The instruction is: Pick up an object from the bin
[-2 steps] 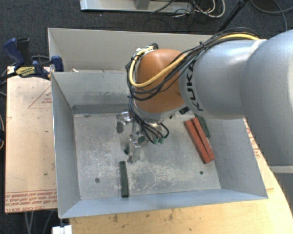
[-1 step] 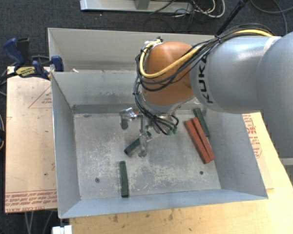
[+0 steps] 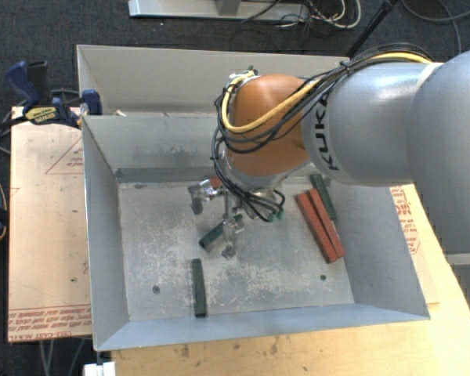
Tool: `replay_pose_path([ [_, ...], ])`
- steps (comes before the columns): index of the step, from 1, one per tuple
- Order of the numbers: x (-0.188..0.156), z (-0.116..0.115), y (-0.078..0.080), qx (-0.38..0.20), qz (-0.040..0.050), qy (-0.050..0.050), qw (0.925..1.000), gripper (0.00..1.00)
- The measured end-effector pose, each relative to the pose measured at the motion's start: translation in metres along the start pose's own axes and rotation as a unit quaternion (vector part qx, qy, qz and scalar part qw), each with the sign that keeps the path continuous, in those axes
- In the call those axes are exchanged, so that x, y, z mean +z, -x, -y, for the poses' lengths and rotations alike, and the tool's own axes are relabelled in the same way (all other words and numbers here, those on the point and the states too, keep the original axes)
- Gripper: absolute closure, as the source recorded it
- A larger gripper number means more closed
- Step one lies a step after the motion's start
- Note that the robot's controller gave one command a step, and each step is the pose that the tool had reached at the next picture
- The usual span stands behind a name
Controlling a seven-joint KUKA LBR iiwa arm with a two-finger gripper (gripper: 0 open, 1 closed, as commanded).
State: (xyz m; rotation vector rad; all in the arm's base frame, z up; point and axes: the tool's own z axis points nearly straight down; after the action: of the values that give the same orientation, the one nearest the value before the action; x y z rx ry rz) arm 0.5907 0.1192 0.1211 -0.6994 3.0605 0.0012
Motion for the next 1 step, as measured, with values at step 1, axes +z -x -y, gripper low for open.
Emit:
replay_pose_path([
  [1,0.0381,0.0063,0.0009,-0.125,0.0005,0.0,0.9921,0.0],
])
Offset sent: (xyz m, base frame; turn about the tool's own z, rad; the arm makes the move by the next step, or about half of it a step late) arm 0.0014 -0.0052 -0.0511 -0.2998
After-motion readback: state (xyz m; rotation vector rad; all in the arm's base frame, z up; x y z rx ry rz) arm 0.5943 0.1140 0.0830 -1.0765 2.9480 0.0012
